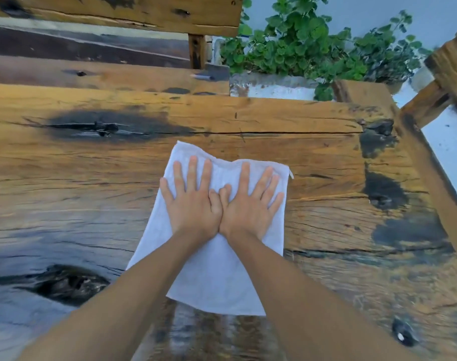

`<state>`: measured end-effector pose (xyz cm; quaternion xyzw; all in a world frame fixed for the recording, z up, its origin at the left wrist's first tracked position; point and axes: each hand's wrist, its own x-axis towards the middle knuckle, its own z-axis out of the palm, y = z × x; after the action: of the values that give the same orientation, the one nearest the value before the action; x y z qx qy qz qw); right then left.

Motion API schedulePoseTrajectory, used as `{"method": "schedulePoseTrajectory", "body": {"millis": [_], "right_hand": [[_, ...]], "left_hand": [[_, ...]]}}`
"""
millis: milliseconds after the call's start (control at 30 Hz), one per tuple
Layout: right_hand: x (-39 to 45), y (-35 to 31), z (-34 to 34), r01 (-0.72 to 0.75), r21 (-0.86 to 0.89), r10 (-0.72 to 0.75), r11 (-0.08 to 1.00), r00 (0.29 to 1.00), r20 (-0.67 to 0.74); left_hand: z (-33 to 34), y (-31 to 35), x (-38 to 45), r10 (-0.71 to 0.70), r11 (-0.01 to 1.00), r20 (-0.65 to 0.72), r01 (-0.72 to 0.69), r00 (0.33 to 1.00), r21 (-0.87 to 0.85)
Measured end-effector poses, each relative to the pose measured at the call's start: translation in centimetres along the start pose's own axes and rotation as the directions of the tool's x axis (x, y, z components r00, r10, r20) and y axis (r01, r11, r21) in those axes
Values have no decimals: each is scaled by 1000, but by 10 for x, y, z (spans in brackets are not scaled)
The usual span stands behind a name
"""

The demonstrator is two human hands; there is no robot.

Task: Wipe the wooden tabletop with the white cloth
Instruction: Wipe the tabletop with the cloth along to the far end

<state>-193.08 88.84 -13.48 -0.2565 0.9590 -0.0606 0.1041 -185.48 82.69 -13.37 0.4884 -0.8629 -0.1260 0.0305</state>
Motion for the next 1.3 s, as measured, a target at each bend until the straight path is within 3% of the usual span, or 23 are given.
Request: {"method": "schedulePoseTrajectory", "body": {"millis": [367,733,1000,1300], "right_hand": [[165,-58,-25,118,32,-118,992,993,-26],[226,-82,-36,195,-6,-195,981,980,-28],[198,-59,-37,283,-49,-283,958,959,-7],[110,-5,-28,287,-40,-288,957,958,-9]], "left_hand": [[-6,33,164,-89,995,-49,90,995,38],[-20,51,221,-171,985,-59,171,983,1],[-12,50,192,-128,991,-84,131,988,32],[3,47,94,-33,999,-102,33,994,-3]]}}
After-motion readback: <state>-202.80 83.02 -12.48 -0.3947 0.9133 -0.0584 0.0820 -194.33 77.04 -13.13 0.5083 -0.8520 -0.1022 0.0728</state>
